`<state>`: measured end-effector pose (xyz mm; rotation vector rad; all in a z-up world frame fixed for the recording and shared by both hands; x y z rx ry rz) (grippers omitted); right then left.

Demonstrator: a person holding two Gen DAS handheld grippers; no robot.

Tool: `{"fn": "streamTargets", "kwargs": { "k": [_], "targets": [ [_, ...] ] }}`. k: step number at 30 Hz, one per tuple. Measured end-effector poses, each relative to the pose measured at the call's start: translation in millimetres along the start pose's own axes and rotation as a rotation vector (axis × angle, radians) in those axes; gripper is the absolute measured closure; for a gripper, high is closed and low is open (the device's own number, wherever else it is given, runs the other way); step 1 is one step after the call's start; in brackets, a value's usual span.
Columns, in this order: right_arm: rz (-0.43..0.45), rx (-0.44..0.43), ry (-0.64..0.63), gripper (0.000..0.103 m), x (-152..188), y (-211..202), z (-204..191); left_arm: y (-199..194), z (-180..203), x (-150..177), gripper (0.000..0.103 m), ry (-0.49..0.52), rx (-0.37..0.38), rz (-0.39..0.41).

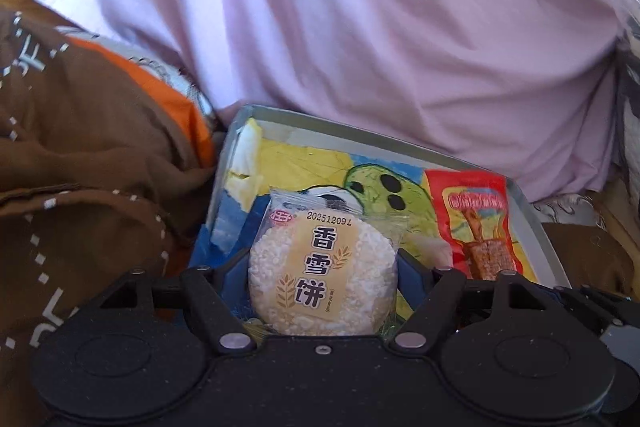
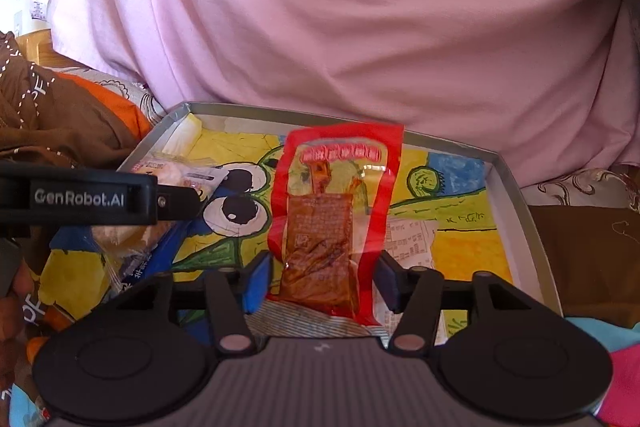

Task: Organize snacks
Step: 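Carry both packs into the grey tray and open both grippers, then move both tools back toward the remaining snacks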

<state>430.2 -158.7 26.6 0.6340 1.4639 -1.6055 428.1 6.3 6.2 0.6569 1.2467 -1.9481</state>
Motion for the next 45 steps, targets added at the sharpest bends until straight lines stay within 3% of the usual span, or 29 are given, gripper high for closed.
{"fn": "streamTargets", "kwargs": {
  "k": [2, 6, 15, 24, 33, 45],
  "targets": [
    [0.006, 0.012, -0.015, 0.038, -1.3, -2.3, -0.5, 0.2, -3.7, -1.9, 0.025, -0.007, -0.020, -0.002],
    [0.052, 0.031, -0.039, 0.018, -7.7, -12.2, 0.4, -4.0, -7.4, -6.4, 0.018, -0.021, -0.027, 0.009],
    [0.185, 0.071, -0.009, 0.000, -21.3, -48.4, 7.9, -33.9, 4.2, -18.7, 0.005, -0.002, 0.013, 0.120],
    [0.341, 0.107, 0.059, 0.000, -26.0, -98.2, 23.1, -87.2, 10.1, -29.1, 0.001, 0.017, 0.024, 0.268],
    [0.466, 0.120, 0.100, 0.000, -14.7, -150.9, 31.4, -141.5, 4.3, -12.4, 0.001, 0.093, -0.024, 0.360],
    [0.522, 0.091, 0.047, 0.000, 26.0, -189.3, 30.9, -194.2, -7.6, 34.2, 0.001, 0.173, -0.064, 0.368]
  ]
}}
Point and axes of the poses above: each gripper's, at about its wrist camera, not at the fingertips, and y roughly the way its jaws point, z to its right, x to its underside, the point moved 7 cm from there along y, roughly the way its jaws point, and after that the axes turned 5 degrees about x, right-handed, at the moved point
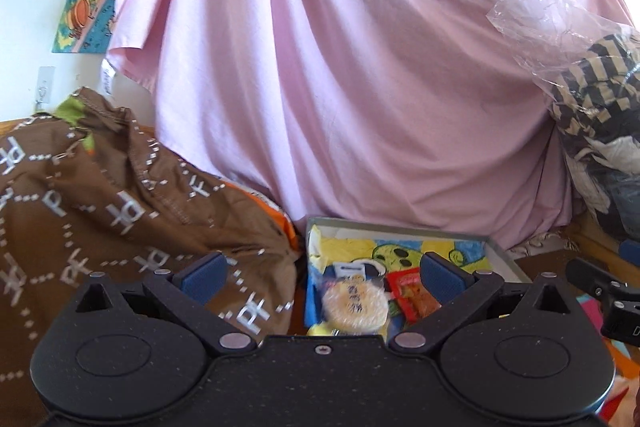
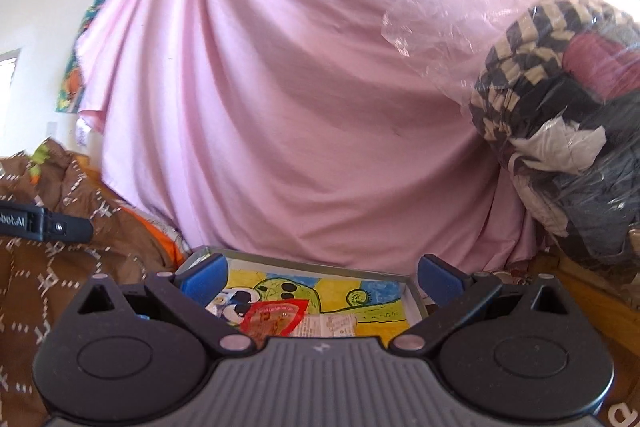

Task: Organize snacks
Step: 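Move both tools back toward the remaining snacks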

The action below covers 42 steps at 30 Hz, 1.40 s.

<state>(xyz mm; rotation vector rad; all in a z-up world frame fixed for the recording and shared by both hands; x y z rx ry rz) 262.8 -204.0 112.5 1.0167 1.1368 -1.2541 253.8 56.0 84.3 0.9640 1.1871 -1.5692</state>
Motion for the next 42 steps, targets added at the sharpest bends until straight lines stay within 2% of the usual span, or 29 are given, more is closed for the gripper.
{"fn": "streamTargets", "kwargs": {
  "k": [9, 15, 21, 26, 36, 42],
  "targets": [
    [-0.017, -0.087, -0.070, 0.000, 25.7, -38.2, -12.8, -34.2, -13.8, 45.0, 0.001, 0.017, -0.010, -0.099],
    [-0.095, -0.169, -0.093, 0.000, 46.0, -48.7, -28.7, -41.2, -21.3, 73.6, 0.001, 0.008, -0.019, -0.180],
    [-0.204, -0.296, -0.152, 0.000, 71.5, -54.0, -51.1, -44.1, -17.4, 92.0, 0.001, 0.036, 0.018, -0.259],
    [-0.297, -0.347, -0.164, 0.000, 91.6, -57.2, -60.0, -45.4, -15.1, 106.4, 0.001, 0.048, 0.042, -0.323],
    [-0.495, -0.374, -0.116, 0.000, 129.1, -52.5, -58.0, -40.4, -4.3, 139.1, 0.001, 0.085, 0.115, -0.470],
    [-0.557, -0.376, -0.124, 0.000, 145.2, -51.2, -57.4, -37.5, 3.0, 159.4, 0.001, 0.106, 0.150, -0.547]
  ]
}}
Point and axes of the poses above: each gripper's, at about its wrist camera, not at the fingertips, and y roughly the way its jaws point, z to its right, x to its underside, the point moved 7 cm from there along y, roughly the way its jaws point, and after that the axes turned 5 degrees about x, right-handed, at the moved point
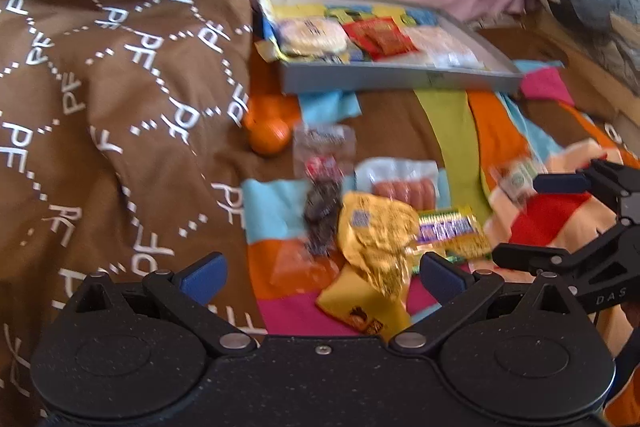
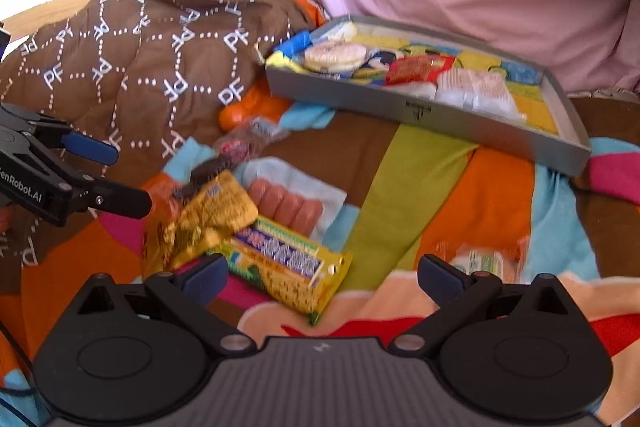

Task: Organize snacks
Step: 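Move both tools back toward the remaining snacks, then grasp the gold foil pack with the left gripper while the right grasps the yellow biscuit bar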

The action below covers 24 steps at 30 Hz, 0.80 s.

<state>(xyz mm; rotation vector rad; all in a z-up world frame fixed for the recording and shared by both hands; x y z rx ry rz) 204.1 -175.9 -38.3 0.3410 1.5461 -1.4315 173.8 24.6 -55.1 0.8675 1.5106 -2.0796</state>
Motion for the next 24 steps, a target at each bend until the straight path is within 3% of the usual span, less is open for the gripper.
{"fn": "streamTargets", "kwargs": {
  "k": [14, 24],
  "targets": [
    [-0.101, -0.022, -0.075, 0.000, 18.9, 20.0, -8.0, 24.0, 13.6, 9.2, 0.001, 0.115, -0.006, -0.117],
    [-0.073, -0.076, -0.324, 0.000, 12.0, 38.2, -18.4, 33.4, 22.1, 11.9, 0.005, 0.214, -0.011, -0.157]
  ]
}}
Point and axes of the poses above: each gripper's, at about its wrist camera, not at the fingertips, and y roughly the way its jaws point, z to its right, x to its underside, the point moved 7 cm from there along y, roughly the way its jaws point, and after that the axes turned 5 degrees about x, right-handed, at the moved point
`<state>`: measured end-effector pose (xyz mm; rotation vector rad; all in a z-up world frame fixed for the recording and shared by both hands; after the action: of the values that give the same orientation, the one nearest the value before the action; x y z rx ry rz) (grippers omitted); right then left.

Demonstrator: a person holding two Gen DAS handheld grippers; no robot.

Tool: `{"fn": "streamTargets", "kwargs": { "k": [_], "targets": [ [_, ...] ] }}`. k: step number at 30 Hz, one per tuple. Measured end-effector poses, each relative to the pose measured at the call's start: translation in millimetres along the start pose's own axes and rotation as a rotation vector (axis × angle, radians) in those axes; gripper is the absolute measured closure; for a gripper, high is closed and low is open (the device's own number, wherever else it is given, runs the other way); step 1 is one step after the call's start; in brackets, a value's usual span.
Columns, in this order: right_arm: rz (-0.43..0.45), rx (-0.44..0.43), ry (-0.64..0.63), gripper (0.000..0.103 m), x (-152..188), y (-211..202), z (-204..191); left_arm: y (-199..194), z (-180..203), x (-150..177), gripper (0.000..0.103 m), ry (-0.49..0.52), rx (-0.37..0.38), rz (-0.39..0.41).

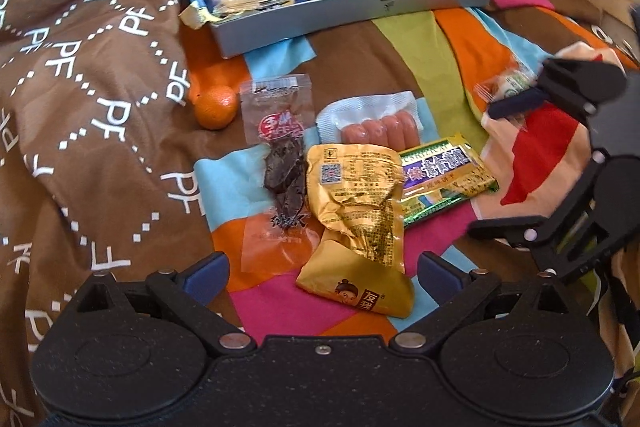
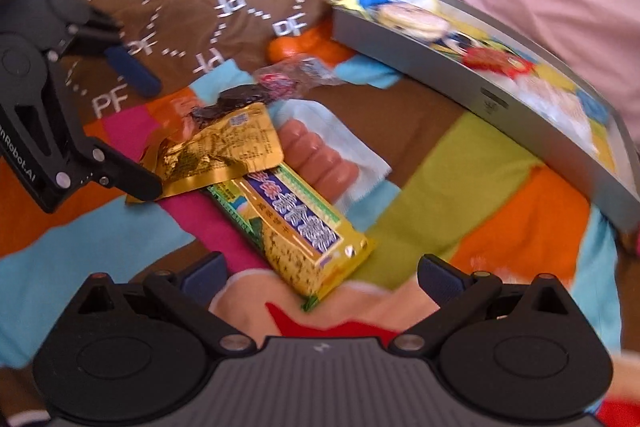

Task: Organize snacks
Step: 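Grasp the gold foil pack with the left gripper while the right grasps the yellow biscuit bar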

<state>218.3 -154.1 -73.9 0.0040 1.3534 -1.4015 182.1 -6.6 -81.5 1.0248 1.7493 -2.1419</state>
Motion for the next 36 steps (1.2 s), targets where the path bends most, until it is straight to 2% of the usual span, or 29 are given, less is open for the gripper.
{"fn": "streamTargets", "kwargs": {
  "k": [5, 10, 13, 14, 15, 18, 26, 32, 36],
  "targets": [
    [0.023, -0.077, -0.095, 0.001, -14.7, 10.5, 2.0, 0.9, 9.1, -1.5, 0.012, 0.063, 0.046, -0.008],
    [0.028, -0.142, -0.175, 0.012, -22.5, 21.2, -2.6, 5.2, 15.9, -4.4, 0.021, 0.107, 0.081, -0.021],
    [0.019, -0.179, -0.186, 0.019, -23.7, 22.6, -4.7, 6.7, 14.6, -6.8, 0.026, 0.096, 0.100, -0.020],
    [0.013, -0.188, -0.182, 0.019, -23.3, 22.7, -4.7, 7.2, 14.4, -7.8, 0.032, 0.085, 0.118, -0.022],
    [0.005, -0.198, -0.170, 0.023, -22.9, 22.8, -4.3, 8.4, 14.2, -8.5, 0.039, 0.074, 0.131, -0.029],
    [-0.024, -0.240, -0.089, 0.029, -20.6, 24.7, 0.9, 14.7, 11.1, -9.4, 0.048, 0.038, 0.146, -0.057],
    [-0.048, -0.212, -0.032, 0.036, -11.2, 18.2, 3.6, 14.5, 2.4, -9.5, 0.052, -0.076, 0.164, -0.059],
    [-0.098, -0.149, 0.096, 0.042, -1.8, 6.1, 6.2, 5.5, -2.8, 2.1, 0.052, -0.203, 0.124, -0.065],
    [-0.129, -0.155, 0.192, 0.045, 3.3, -2.4, 6.6, -1.3, -6.9, 8.8, 0.052, -0.282, 0.128, -0.097]
  ]
}}
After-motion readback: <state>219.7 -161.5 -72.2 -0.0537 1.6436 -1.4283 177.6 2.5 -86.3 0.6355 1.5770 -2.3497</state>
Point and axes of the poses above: each gripper's, at about its wrist camera, not at the fingertips, and y roughly the way its jaws point, z to its right, x to its underside, the point moved 7 cm from there along y, roughly the way its jaws point, and after that the axes turned 5 degrees about x, right-handed, at the moved point
